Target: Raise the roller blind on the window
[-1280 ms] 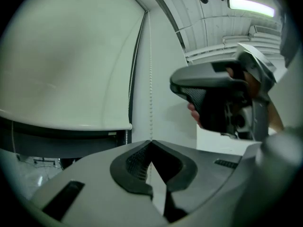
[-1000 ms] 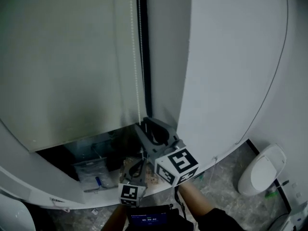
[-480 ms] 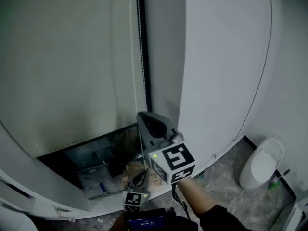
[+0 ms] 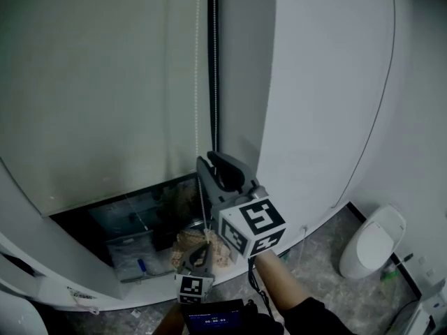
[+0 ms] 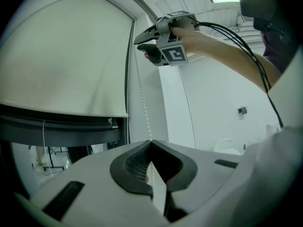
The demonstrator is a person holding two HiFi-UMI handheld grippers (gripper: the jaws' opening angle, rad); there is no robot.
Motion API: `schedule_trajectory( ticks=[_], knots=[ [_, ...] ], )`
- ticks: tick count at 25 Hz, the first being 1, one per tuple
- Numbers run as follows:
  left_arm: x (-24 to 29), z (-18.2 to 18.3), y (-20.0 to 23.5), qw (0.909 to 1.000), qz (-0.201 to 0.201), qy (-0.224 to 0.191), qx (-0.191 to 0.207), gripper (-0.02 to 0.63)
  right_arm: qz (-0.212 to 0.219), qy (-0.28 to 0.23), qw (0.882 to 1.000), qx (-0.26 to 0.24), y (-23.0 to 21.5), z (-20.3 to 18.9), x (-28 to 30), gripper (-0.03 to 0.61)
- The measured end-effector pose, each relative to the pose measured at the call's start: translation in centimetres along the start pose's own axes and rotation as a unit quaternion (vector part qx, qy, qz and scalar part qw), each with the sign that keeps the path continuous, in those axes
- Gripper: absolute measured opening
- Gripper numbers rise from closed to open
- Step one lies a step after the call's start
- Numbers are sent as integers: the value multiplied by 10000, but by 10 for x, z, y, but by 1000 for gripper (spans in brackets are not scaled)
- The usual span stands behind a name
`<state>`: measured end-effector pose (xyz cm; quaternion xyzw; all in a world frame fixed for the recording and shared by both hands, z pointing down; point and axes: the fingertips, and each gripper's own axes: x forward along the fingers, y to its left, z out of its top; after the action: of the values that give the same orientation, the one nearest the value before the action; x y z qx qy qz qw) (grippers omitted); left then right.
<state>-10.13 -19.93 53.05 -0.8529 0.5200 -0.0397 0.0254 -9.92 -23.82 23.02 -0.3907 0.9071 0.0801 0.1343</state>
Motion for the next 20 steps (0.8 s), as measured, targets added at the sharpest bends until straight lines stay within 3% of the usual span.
schedule_trajectory(
  ticks=[2,5,6,8,13,17,20],
  knots=[
    [1,-2,0,10000,37,17,1,8,153,27,9999,38,6,0,0,66],
    [7,-2,-2,9999,79,7,76,8,33,291,9995,-67,-3,-8,5,67],
    [9,-2,-4,9999,109,5,91,8,-11,302,9995,-34,-9,-9,4,23],
    [10,-2,-4,9998,190,19,53,8,-22,188,9998,10,-13,-8,0,18],
    [8,6,33,9969,215,-389,-644,9,-161,-48,9989,-446,-22,-10,-6,17],
    [5,85,66,9888,280,-1093,-977,11,-198,80,9979,-611,-32,-22,-13,15],
    [8,158,67,9833,13,-1547,-962,12,-176,379,9971,-636,-37,-40,-17,15]
  ],
)
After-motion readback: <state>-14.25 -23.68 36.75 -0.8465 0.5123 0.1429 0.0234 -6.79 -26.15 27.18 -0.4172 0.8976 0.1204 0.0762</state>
